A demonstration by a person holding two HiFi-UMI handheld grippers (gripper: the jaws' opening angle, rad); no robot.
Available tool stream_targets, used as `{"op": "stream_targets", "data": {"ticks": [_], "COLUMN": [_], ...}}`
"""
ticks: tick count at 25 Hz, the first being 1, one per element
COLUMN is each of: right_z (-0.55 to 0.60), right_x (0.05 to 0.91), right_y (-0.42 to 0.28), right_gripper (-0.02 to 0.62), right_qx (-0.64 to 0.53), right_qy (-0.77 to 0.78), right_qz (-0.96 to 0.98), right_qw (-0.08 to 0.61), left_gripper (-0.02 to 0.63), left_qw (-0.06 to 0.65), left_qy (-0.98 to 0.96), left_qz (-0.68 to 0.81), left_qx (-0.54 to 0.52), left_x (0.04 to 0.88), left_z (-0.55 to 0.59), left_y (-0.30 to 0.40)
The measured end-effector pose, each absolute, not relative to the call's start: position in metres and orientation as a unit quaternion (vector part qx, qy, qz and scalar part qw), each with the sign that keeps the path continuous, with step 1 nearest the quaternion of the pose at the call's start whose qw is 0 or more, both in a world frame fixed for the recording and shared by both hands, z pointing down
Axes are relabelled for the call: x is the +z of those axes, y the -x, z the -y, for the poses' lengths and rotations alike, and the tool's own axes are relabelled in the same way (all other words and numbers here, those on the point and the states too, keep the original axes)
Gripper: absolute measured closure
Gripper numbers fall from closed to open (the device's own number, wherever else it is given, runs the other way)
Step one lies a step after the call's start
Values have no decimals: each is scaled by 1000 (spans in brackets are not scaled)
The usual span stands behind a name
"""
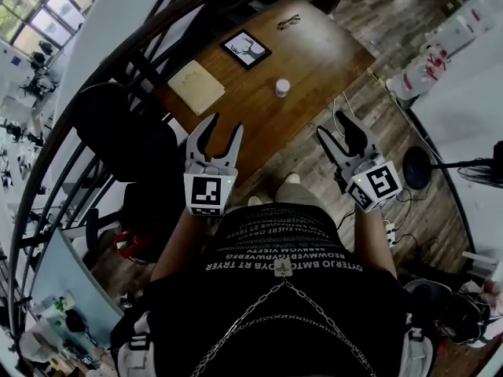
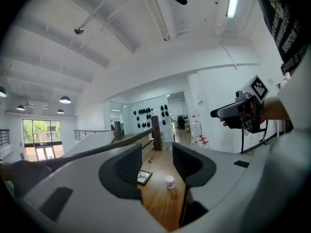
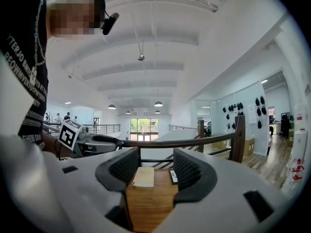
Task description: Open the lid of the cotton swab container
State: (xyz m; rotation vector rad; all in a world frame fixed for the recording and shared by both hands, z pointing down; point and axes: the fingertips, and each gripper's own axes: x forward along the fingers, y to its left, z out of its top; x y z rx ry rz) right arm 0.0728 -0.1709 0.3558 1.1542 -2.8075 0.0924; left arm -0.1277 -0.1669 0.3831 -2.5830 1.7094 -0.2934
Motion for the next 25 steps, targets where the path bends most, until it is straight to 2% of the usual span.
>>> {"op": "stream_targets", "data": {"ticks": [19, 25], "right_z": [282, 318], "right_x": [389, 399], "right_y": [-76, -79], "right_gripper": [380, 380], "right_qx": [65, 74], "right_qy": [-330, -317], "right_qz": [939, 942], "right_qw": [78, 82], "left_gripper": [393, 391], "left_qw": [-34, -26], "left_qy": [823, 822], "left_qz": [-554, -552], "left_qx": [-122, -134], "left_x": [440, 467], "left_z": [261, 289], "left_y": [94, 78]}}
